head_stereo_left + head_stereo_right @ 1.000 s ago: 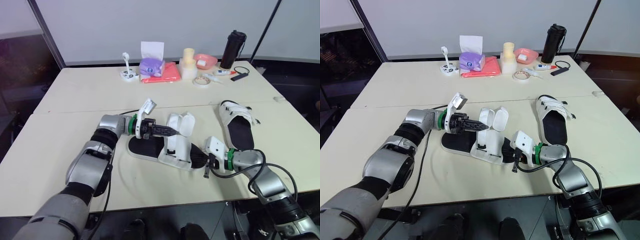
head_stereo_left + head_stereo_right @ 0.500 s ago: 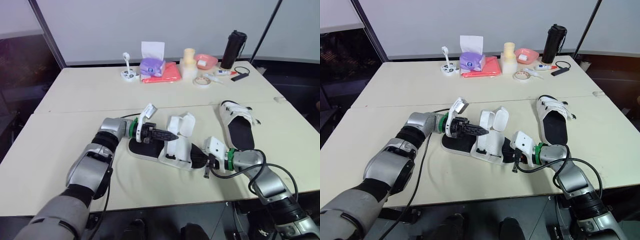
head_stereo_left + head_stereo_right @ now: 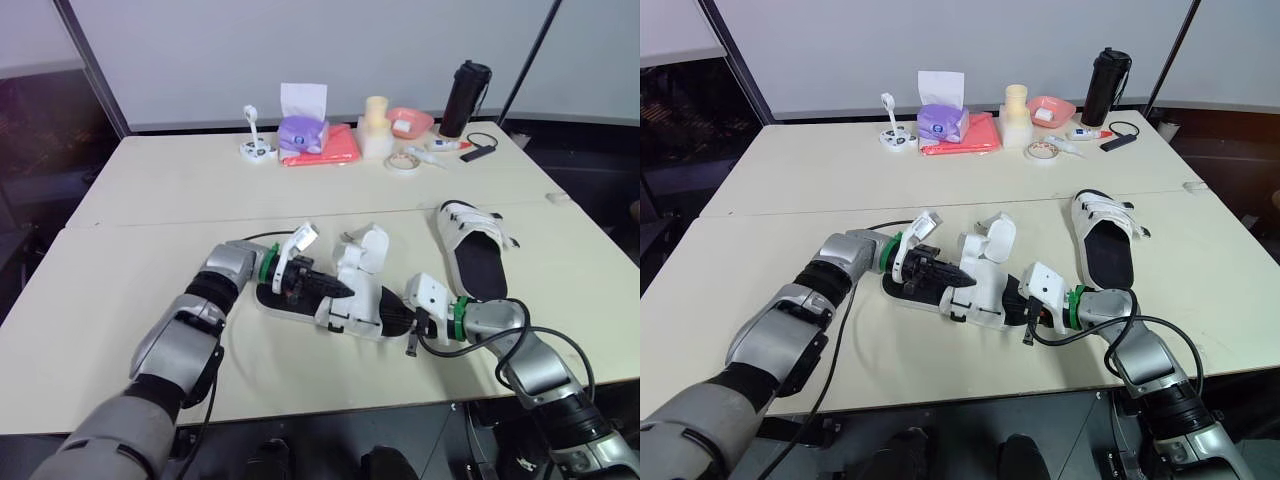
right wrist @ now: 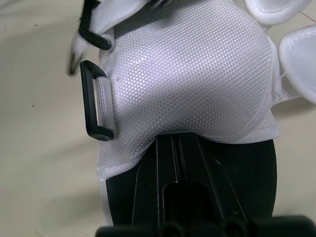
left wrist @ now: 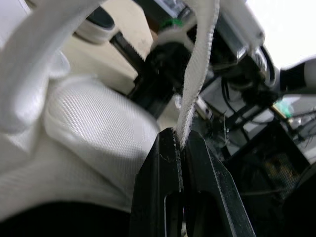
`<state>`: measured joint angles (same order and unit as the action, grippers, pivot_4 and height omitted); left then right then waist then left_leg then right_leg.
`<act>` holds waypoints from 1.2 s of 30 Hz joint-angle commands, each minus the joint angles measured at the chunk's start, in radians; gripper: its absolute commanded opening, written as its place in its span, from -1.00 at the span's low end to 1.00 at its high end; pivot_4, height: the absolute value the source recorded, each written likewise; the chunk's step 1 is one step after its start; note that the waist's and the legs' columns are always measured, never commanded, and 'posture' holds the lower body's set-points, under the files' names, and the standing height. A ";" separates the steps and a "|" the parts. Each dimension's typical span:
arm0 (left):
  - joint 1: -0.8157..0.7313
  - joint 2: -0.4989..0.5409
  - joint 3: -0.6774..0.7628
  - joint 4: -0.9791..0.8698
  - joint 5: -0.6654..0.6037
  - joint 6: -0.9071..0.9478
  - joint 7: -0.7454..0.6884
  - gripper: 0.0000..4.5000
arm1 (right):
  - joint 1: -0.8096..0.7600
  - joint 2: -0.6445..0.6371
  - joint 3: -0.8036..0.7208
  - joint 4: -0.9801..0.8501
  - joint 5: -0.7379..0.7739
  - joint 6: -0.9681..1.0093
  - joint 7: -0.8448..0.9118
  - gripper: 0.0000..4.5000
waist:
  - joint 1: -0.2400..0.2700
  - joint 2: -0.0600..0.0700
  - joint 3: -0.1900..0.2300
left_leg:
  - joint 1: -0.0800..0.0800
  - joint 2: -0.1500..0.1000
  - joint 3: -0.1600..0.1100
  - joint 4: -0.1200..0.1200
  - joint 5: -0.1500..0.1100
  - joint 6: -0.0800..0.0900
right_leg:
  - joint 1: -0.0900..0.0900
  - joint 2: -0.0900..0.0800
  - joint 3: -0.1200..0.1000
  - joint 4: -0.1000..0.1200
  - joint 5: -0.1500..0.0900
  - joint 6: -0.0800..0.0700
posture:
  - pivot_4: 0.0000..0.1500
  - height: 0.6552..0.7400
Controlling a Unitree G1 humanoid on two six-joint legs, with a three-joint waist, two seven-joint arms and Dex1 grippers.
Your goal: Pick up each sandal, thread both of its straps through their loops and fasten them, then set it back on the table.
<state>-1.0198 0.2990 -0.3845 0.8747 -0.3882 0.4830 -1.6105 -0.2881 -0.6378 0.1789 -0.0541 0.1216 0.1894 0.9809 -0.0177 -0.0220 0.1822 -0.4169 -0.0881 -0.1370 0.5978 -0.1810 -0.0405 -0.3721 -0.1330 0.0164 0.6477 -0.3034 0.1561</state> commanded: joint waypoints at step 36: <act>0.489 0.207 0.104 -0.637 -0.007 0.071 0.163 0.88 | -0.018 0.005 0.065 0.085 -0.047 -0.014 0.011 -1.00 | 0.002 0.001 -0.001 | 0.006 0.005 -0.002 0.000 0.000 0.000 | 0.004 0.000 0.003 0.000 0.001 -0.002 | 1.00 1.00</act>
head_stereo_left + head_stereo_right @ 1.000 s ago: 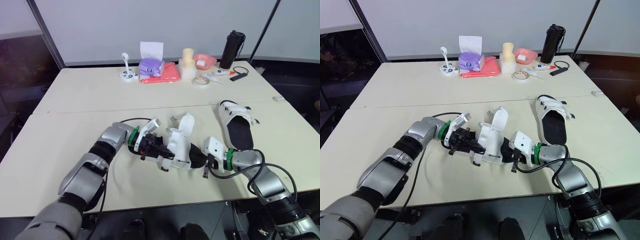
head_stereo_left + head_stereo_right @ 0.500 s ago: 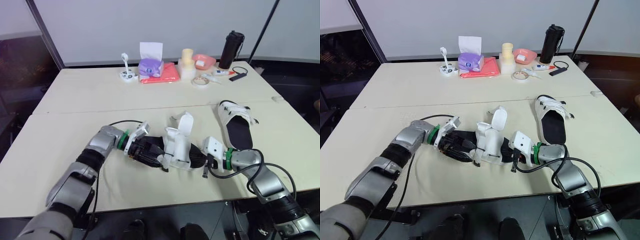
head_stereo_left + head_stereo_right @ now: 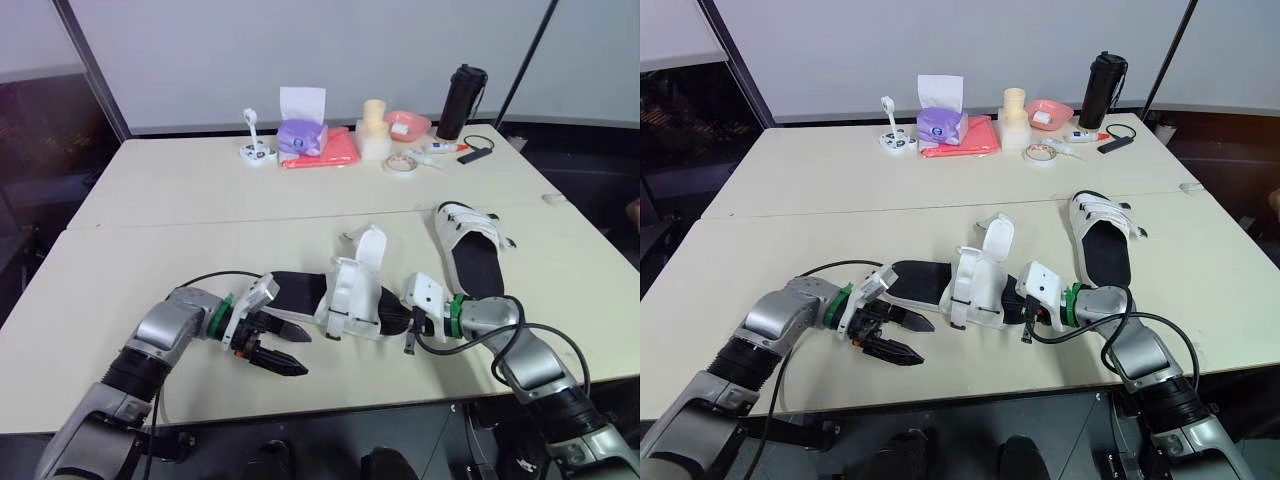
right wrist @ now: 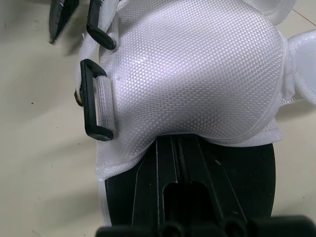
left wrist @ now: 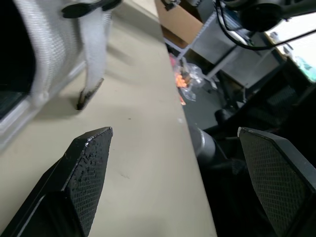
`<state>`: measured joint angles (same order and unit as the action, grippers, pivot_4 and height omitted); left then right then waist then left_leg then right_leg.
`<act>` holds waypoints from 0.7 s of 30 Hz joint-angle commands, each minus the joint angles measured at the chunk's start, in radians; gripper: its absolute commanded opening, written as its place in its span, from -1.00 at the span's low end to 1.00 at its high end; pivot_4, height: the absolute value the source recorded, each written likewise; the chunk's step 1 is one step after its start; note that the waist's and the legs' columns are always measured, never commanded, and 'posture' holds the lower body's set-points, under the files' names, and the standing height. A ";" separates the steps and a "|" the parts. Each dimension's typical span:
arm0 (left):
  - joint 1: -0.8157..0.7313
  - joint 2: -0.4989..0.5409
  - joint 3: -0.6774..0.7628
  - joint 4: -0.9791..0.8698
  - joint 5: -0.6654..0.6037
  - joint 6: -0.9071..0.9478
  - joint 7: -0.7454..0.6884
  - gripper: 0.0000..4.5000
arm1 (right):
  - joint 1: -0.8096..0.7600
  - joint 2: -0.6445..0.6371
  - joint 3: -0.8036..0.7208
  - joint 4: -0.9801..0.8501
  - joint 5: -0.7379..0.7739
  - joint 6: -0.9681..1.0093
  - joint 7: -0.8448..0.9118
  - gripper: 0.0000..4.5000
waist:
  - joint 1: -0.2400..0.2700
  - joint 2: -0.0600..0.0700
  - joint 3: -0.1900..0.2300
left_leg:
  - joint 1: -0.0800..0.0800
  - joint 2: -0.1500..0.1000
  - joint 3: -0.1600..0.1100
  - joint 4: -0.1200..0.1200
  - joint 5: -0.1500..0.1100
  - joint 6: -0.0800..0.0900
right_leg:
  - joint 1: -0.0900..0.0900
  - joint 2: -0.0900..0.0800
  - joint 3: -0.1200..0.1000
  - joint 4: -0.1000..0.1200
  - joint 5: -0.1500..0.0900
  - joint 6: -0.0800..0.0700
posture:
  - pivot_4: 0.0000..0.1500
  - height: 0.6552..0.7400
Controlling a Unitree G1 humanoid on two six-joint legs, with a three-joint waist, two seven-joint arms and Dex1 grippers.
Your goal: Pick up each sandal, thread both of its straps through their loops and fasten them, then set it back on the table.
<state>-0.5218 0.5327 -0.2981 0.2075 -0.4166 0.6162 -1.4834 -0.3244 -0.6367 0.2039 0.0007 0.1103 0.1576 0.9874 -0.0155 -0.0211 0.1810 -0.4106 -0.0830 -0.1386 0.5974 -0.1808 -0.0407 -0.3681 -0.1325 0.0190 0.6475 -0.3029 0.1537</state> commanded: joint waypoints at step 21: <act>-0.014 -0.148 0.023 0.012 0.001 -0.092 0.082 -0.13 | 0.012 0.006 0.041 0.036 -0.036 0.016 0.005 -1.00 | 0.000 0.000 0.000 | 0.000 0.000 0.001 0.000 0.000 0.000 | 0.000 0.000 0.000 0.000 0.000 0.000 | 1.00 1.00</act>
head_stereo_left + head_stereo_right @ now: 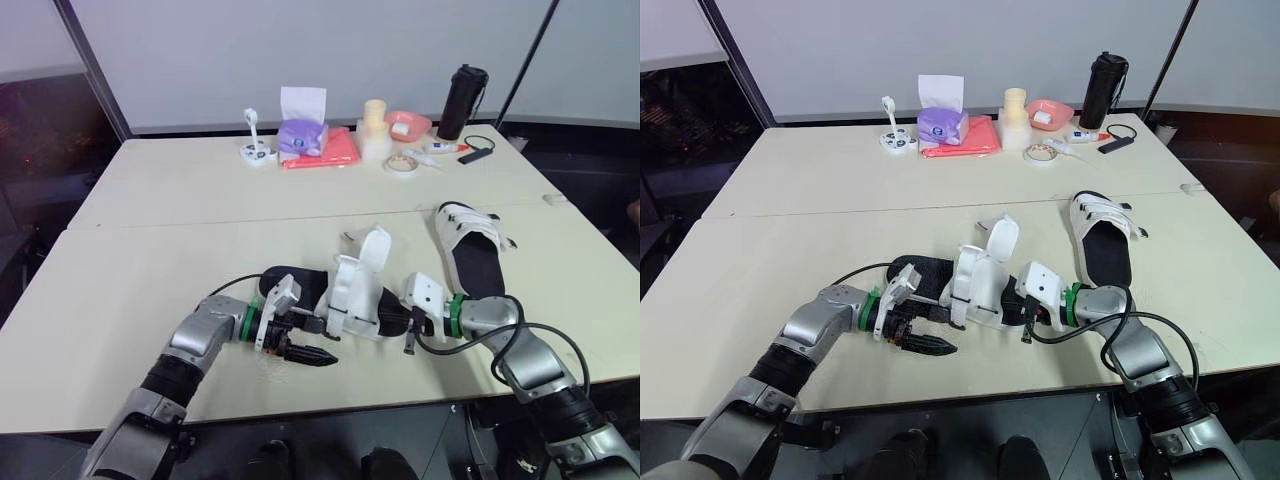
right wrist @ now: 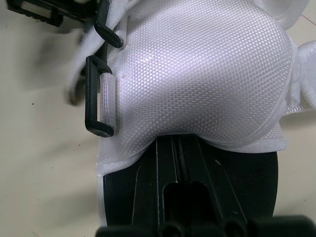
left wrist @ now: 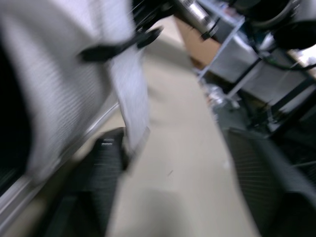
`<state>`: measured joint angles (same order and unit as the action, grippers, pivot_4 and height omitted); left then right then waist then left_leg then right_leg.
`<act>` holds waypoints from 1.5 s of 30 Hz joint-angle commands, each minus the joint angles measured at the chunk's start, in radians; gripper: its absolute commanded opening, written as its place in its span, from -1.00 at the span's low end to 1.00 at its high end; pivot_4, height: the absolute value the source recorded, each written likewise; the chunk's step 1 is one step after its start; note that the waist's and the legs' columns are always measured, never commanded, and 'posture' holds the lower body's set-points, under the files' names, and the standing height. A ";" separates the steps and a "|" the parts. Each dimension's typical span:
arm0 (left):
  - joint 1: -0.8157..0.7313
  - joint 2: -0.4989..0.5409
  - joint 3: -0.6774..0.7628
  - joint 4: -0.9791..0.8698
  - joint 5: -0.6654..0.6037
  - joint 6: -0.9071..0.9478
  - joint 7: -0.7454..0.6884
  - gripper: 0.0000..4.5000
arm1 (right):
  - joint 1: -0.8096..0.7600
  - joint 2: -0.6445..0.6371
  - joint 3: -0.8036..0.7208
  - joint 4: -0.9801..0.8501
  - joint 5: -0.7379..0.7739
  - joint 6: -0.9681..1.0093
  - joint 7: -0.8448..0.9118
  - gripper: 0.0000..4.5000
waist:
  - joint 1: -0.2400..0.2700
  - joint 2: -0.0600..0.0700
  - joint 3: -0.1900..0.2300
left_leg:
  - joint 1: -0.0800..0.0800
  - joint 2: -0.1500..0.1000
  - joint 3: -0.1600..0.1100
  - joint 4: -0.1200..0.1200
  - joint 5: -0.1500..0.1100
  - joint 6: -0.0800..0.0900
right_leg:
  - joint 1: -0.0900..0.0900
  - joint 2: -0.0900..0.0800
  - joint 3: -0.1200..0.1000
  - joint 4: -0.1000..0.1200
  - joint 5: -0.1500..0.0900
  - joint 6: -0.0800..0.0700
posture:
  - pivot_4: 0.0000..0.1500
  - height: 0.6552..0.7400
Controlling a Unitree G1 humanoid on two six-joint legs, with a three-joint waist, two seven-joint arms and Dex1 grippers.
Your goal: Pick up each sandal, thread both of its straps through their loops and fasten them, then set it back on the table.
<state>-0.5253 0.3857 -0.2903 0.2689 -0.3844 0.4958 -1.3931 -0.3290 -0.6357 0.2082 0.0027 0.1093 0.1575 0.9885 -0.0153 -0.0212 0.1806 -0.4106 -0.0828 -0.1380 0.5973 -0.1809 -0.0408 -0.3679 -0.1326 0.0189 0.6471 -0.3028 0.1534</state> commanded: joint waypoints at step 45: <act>-0.235 0.143 0.190 -0.462 -0.570 0.575 0.024 -0.99 | -0.016 -0.004 0.011 0.078 -0.041 -0.038 0.016 -1.00 | -0.003 0.000 0.003 | -0.002 0.002 0.002 -0.004 0.000 0.000 | -0.005 0.001 0.000 -0.001 -0.002 -0.003 | 1.00 1.00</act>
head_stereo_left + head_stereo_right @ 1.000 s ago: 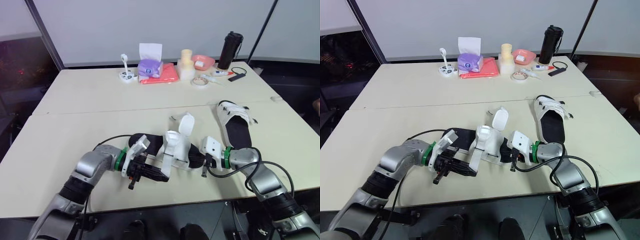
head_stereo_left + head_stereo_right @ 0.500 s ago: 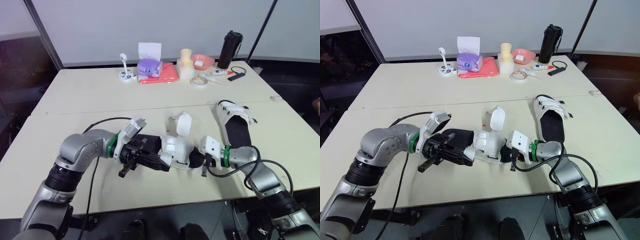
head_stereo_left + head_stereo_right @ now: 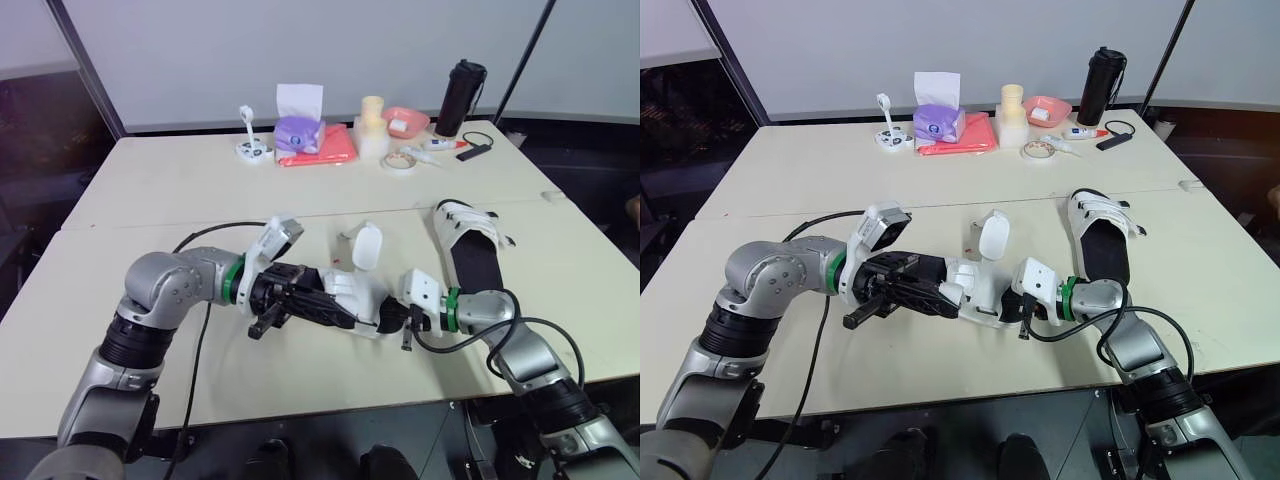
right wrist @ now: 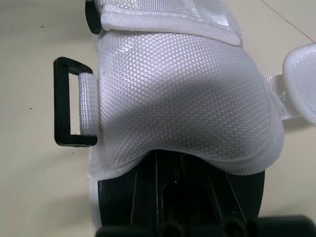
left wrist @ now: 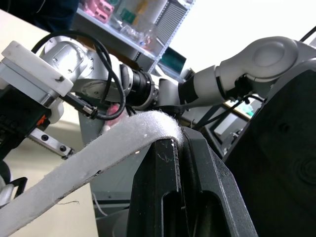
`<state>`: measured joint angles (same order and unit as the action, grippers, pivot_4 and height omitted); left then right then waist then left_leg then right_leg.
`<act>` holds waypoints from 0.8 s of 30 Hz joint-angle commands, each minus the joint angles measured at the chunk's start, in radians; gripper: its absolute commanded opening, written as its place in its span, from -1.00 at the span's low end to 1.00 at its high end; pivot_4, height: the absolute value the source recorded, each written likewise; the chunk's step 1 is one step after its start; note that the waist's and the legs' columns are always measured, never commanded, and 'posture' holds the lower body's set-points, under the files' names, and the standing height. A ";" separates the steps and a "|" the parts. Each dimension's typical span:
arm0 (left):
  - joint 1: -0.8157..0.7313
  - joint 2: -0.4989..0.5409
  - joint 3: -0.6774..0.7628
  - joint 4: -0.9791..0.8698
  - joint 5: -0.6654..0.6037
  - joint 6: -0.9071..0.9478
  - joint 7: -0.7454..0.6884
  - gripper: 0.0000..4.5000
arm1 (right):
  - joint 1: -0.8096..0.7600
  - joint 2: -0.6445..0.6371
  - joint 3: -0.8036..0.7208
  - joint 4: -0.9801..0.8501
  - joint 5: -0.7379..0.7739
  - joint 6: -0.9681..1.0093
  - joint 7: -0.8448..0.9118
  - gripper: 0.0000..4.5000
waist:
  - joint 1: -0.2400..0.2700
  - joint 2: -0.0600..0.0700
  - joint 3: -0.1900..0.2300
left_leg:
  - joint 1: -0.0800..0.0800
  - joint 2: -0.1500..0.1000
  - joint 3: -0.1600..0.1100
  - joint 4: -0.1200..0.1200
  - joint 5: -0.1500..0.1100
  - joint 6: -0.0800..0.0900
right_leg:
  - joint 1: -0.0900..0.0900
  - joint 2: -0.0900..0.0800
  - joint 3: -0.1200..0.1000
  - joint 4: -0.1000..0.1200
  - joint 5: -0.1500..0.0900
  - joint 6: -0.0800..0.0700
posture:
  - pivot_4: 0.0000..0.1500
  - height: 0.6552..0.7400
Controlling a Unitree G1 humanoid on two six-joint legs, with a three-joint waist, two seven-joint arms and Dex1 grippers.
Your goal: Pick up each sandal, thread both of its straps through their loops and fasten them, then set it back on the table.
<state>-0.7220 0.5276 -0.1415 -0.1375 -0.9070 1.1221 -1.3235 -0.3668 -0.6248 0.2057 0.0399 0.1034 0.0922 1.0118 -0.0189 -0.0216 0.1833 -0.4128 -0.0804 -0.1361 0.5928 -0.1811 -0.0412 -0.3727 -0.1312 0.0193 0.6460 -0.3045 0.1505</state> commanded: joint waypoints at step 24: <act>-0.252 -0.214 -0.074 0.783 0.420 -0.529 -0.138 -0.99 | 0.068 -0.023 0.033 -0.039 -0.051 0.061 -0.022 -1.00 | 0.007 -0.001 0.000 | -0.001 -0.005 0.000 0.001 0.000 0.000 | 0.001 -0.001 -0.002 -0.001 0.000 0.001 | 1.00 1.00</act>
<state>-0.9461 0.3203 -0.2224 0.6135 -0.5130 0.6340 -1.4584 -0.3283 -0.6359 0.2112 -0.0182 0.0829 0.1235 0.9824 -0.0114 -0.0222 0.1835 -0.4142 -0.0854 -0.1359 0.5940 -0.1809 -0.0411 -0.3719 -0.1319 0.0176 0.6453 -0.3046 0.1515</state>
